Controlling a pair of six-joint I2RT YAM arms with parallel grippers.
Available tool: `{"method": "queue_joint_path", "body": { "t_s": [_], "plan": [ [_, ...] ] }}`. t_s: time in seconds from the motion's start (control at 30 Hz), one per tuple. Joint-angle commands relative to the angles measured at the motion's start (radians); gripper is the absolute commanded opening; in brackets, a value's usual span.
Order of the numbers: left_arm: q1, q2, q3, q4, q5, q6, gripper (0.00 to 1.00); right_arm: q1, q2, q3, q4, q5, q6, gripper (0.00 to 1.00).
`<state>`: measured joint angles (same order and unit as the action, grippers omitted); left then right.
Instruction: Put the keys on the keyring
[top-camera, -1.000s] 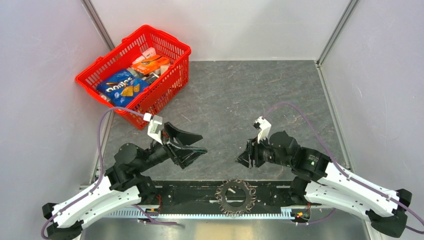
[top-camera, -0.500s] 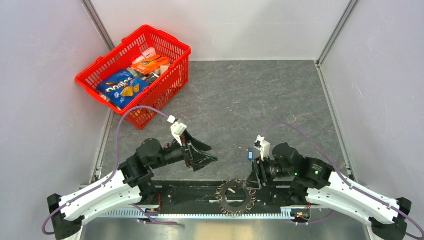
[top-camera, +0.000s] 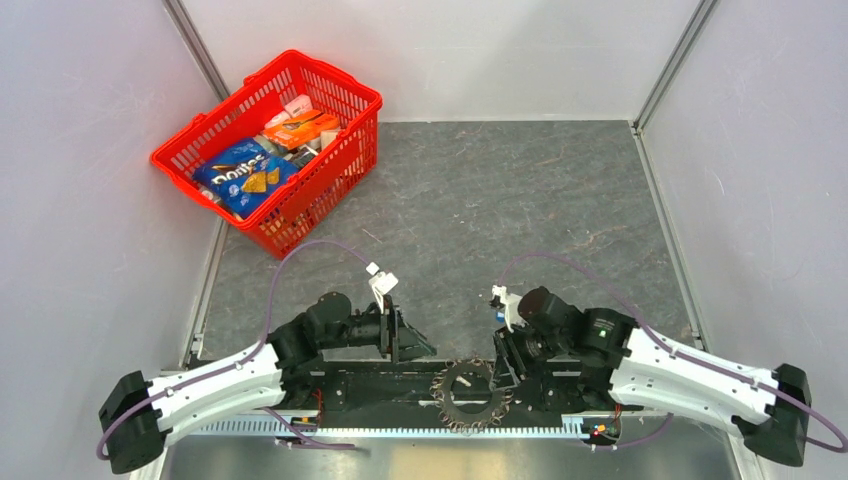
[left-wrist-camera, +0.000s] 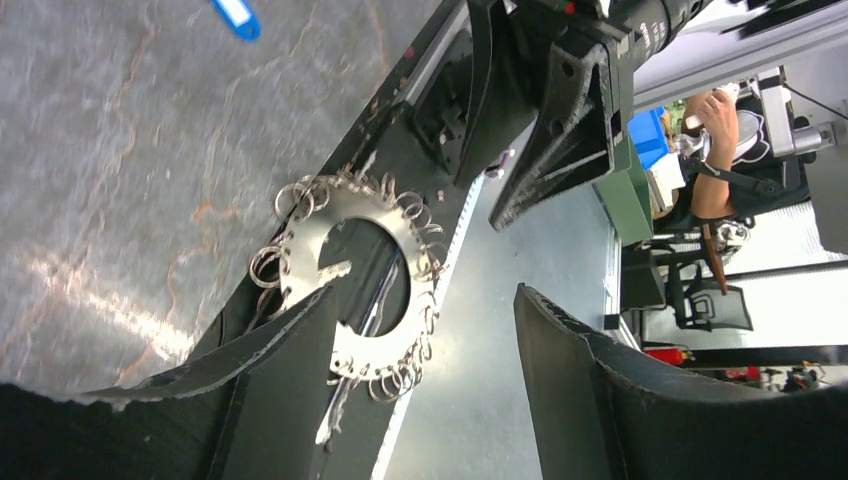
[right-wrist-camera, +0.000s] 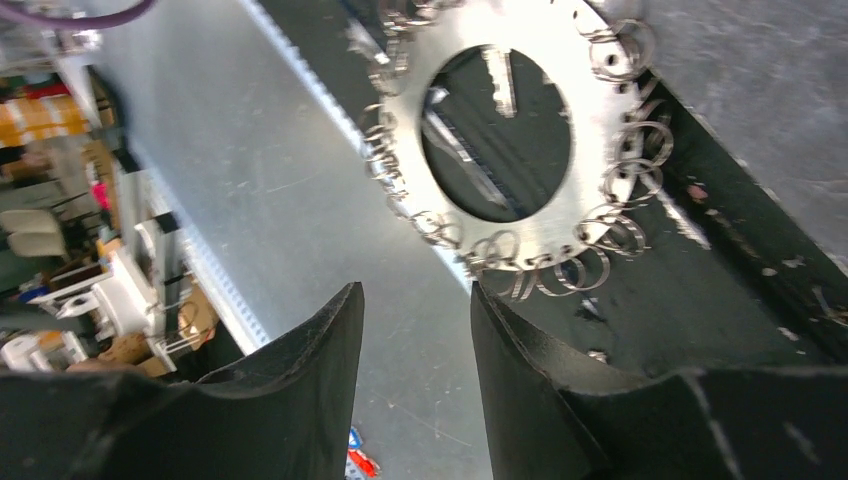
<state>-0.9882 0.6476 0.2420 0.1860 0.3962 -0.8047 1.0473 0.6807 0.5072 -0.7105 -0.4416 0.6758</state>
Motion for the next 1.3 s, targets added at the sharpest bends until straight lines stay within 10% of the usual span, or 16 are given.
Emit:
{"method": "queue_joint_path", "body": {
  "t_s": [0.0, 0.37, 0.87, 1.0, 1.13, 1.27],
  "plan": [
    [0.0, -0.038, -0.065, 0.076, 0.016, -0.116, 0.71, 0.01, 0.064, 0.015, 0.013, 0.182, -0.001, 0.51],
    [0.0, -0.107, -0.166, -0.102, -0.099, -0.218, 0.71, 0.01, 0.088, -0.079, -0.009, 0.403, 0.246, 0.58],
    [0.0, -0.318, -0.194, -0.225, -0.134, -0.266, 0.71, 0.01, 0.426, -0.158, 0.493, 0.363, 0.298, 0.57],
    [0.0, -0.385, -0.194, -0.283, -0.159, -0.263, 0.7, 0.011, 0.403, -0.165, 0.494, 0.365, 0.29, 0.41],
    [0.0, -0.408, -0.195, -0.298, -0.178, -0.256, 0.71, 0.011, 0.312, -0.145, 0.46, 0.371, 0.254, 0.0],
    [0.0, -0.386, -0.179, -0.295, -0.181, -0.236, 0.71, 0.013, 0.243, -0.075, 0.385, 0.391, 0.207, 0.0]
  ]
}}
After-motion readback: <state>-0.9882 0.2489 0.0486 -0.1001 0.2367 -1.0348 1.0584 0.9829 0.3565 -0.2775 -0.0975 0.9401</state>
